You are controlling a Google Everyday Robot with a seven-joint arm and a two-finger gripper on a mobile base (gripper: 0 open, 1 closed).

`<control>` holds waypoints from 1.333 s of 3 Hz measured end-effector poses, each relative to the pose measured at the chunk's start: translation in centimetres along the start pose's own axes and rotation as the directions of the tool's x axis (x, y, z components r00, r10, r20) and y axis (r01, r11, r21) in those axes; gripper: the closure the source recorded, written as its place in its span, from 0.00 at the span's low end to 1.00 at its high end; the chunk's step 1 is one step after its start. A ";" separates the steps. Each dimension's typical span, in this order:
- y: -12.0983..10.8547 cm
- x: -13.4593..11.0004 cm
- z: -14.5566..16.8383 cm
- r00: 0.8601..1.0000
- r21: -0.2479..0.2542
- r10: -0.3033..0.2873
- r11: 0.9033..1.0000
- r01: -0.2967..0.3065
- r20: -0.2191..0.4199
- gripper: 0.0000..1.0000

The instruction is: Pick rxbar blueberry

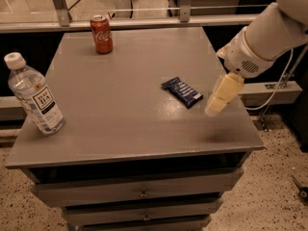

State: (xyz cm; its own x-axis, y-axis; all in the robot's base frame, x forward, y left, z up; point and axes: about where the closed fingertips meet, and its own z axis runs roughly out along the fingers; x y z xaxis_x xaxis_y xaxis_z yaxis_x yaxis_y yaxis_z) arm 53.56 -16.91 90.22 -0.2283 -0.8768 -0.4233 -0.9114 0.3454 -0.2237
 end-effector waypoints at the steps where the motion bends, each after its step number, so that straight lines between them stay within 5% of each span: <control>1: -1.0 -1.6 4.2 0.997 -0.032 0.044 0.999 -0.042 0.071 0.00; 2: -1.0 -3.1 7.2 0.990 -0.067 0.078 0.995 -0.070 0.118 0.00; 4: -0.9 -3.7 10.8 0.981 -0.105 0.139 0.987 -0.125 0.135 0.39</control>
Offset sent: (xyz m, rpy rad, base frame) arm 0.0586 0.0749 -0.0718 0.2293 0.0648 -0.0212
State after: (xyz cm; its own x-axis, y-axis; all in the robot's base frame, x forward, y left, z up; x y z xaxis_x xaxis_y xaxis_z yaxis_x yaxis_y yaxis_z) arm 58.95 -10.36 82.49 -0.3040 -0.7669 -0.5651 -0.9066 0.4151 -0.0757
